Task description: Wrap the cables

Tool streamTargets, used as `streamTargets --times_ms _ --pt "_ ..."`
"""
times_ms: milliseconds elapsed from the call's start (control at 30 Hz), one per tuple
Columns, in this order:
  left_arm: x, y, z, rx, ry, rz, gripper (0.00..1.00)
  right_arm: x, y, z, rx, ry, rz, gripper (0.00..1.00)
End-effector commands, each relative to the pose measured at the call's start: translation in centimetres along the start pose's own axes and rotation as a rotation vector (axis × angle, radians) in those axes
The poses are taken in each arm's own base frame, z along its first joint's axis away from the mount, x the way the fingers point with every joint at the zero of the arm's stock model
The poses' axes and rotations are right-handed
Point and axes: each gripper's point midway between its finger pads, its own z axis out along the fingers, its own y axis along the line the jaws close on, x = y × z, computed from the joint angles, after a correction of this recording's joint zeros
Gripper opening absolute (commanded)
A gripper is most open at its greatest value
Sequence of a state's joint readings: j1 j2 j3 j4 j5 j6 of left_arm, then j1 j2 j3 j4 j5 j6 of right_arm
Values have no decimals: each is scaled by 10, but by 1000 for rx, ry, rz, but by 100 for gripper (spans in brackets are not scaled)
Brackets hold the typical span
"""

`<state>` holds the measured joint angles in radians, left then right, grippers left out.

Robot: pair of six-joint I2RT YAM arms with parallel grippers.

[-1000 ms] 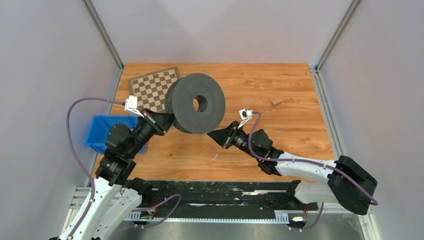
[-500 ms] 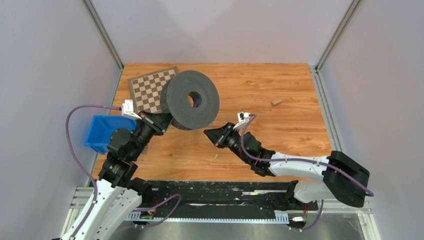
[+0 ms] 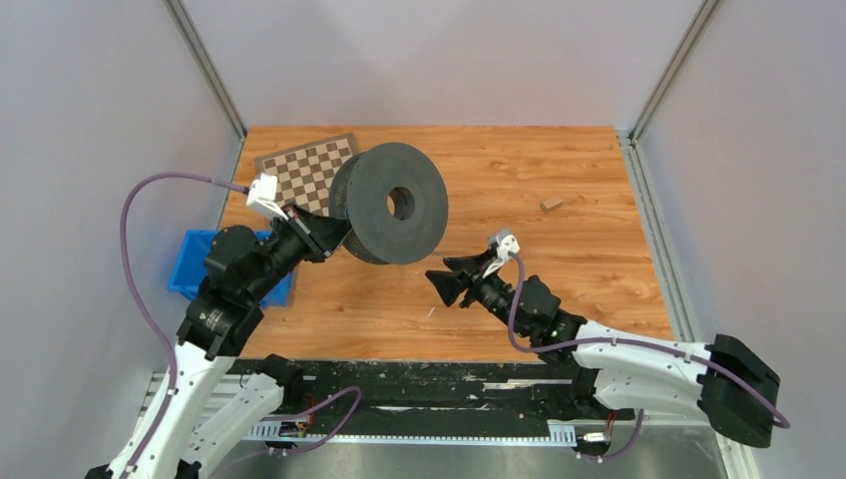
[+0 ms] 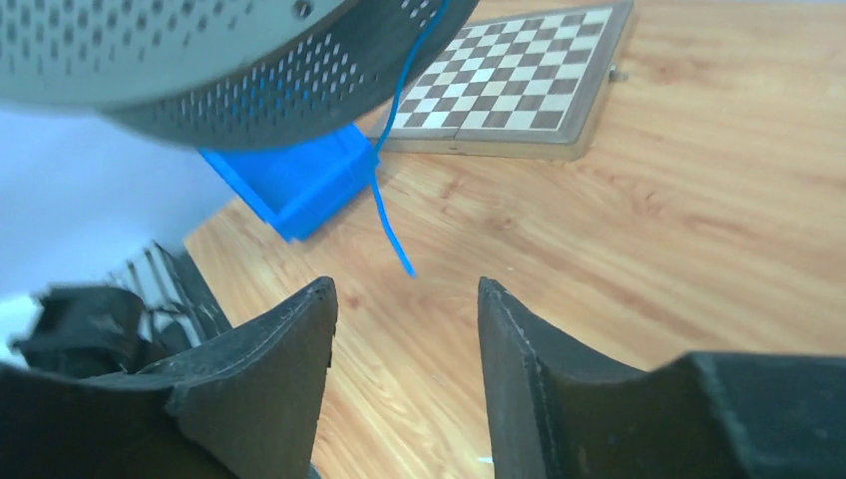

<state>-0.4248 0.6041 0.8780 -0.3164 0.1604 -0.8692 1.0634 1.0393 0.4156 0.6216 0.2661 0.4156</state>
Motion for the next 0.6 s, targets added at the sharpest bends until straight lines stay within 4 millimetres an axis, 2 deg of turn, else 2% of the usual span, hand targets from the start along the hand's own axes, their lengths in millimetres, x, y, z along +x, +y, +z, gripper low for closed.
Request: streamTargets --times_ms 0,100,167,200,300,467,567 --pt "-20 -42 -17 92 25 89 0 7 4 -22 -152 58 -387 55" --pt "-22 -48 -19 84 61 102 0 15 22 -43 -329 104 -553 60" --pt "-20 -52 -20 79 108 114 0 11 33 -57 -436 104 -679 62" --pt "-20 -53 -21 62 134 121 0 0 38 -60 -451 66 -712 62" --pt "-19 -54 -23 33 187 130 0 -34 48 -65 -460 -92 -810 61" --pt "-18 -52 -26 -37 264 129 0 -53 31 -54 -365 -105 -1091 59" --pt "-15 -49 -25 -71 303 116 0 -61 42 -55 -424 -148 -1260 58"
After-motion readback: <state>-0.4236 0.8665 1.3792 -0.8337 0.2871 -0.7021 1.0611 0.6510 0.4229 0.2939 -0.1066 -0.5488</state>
